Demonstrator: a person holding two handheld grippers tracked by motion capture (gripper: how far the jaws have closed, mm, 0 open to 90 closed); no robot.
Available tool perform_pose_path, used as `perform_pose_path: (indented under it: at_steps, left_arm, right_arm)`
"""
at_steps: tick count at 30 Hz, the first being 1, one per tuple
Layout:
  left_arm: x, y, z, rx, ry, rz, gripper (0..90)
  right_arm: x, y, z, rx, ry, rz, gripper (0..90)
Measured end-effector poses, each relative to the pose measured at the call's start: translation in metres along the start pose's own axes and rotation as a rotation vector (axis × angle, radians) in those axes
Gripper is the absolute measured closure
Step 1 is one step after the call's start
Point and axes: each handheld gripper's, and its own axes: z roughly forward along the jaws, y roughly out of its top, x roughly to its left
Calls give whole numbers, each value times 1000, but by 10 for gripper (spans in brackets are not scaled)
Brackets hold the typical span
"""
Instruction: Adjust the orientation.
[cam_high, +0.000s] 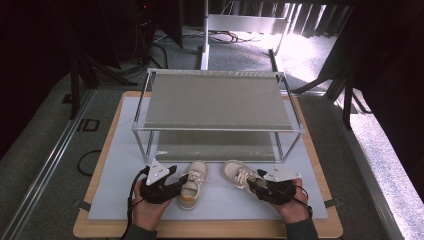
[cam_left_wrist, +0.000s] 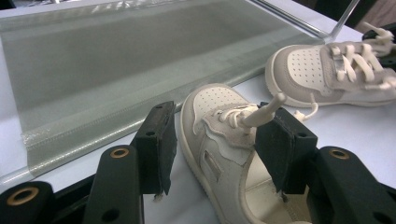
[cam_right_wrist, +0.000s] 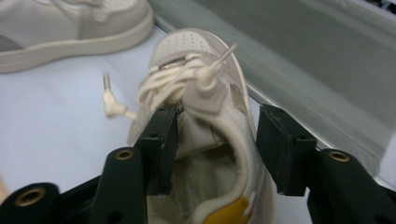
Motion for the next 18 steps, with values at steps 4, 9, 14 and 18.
perform_pose_path:
  at_steps: [4, 9, 14, 18]
  left_arm:
    - [0, 0, 0, 0, 1, 0, 474]
    - [0, 0, 0, 2, 0, 3, 475]
    - [-3, -1, -2, -5, -4, 4, 475]
    - [-6, -1, -6, -14, -17, 14, 474]
  right_arm:
    - [-6, -2, 0, 5, -29, 42, 494]
    - [-16, -11, -10, -37, 6, 128, 399]
    - [-12, -19, -16, -46, 23, 112, 282]
    - [-6, -27, -14, -28, 22, 94, 264]
